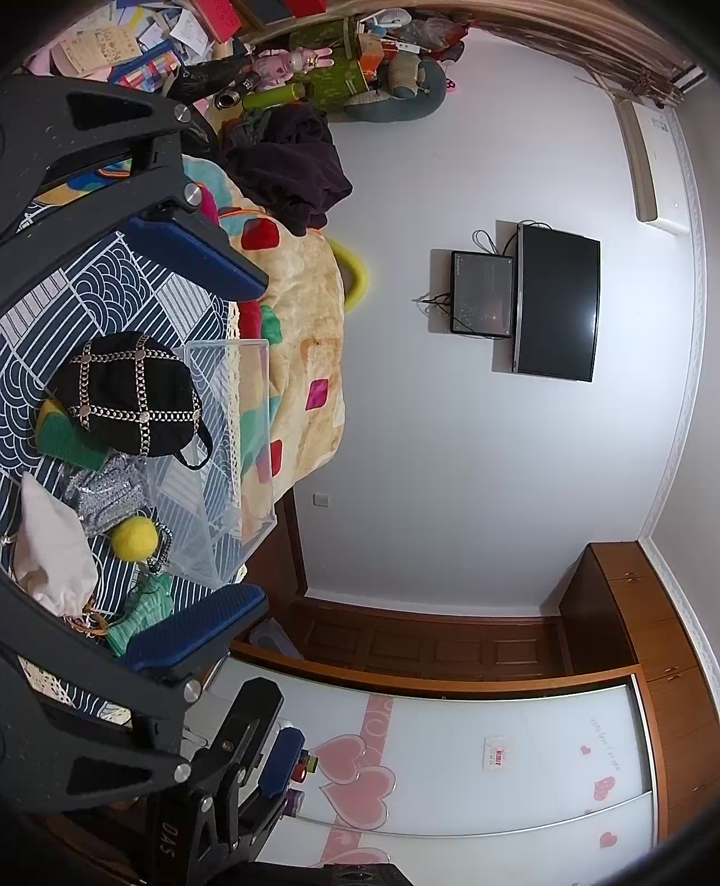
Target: Organize soft objects
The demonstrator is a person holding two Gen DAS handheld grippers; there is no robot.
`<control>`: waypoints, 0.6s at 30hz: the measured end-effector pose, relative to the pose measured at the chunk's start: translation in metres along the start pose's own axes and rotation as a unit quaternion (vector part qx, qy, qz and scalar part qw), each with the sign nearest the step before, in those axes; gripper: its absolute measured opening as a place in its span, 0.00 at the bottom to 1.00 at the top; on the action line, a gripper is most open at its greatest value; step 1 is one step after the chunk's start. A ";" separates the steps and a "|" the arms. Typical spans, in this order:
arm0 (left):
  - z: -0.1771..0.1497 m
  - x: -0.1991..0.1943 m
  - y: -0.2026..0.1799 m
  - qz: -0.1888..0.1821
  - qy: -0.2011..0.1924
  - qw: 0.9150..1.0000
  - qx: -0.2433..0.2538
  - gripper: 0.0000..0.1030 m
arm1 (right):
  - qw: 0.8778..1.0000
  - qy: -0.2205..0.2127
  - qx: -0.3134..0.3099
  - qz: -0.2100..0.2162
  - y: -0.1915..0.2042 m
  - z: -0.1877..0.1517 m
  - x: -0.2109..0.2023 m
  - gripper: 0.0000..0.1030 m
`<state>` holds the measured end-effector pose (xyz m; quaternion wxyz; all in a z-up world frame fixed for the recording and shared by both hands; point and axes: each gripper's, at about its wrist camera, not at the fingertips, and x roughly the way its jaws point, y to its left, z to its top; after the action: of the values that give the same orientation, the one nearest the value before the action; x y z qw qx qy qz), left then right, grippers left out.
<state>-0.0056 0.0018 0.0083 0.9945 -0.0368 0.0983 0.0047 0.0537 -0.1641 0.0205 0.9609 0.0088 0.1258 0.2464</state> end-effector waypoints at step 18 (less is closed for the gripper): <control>0.002 -0.003 -0.001 -0.001 -0.001 1.000 0.001 1.00 | 1.000 -0.002 0.001 0.001 0.000 0.001 -0.002 1.00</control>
<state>-0.0077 0.0012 0.0110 0.9946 -0.0361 0.0969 0.0042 0.0526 -0.1645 0.0222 0.9608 0.0107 0.1244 0.2476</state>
